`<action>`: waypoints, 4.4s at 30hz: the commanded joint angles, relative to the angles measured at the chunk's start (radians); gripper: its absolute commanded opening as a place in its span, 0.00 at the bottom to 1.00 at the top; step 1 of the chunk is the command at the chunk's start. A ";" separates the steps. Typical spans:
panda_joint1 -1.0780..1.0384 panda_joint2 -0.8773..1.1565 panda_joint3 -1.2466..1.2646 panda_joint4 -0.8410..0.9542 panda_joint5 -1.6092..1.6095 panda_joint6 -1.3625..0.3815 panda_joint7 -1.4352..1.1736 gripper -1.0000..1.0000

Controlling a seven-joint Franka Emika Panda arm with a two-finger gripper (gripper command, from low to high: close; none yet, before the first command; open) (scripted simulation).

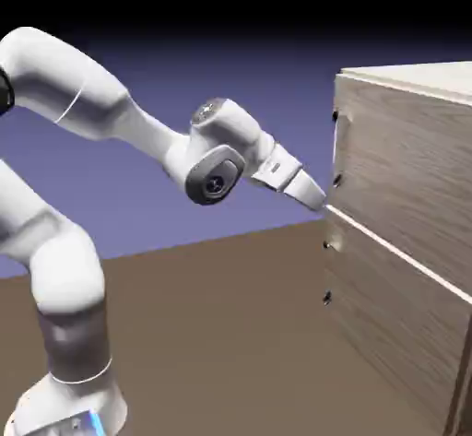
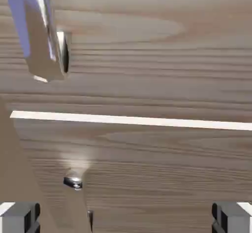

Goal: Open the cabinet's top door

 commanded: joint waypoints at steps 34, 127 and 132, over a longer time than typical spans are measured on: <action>1.067 1.146 -1.036 0.144 1.479 -0.271 -0.729 0.50; 1.216 0.816 -2.593 0.381 0.943 -2.261 -2.310 0.00; 1.216 0.635 -2.579 0.550 0.822 -2.278 -2.334 0.00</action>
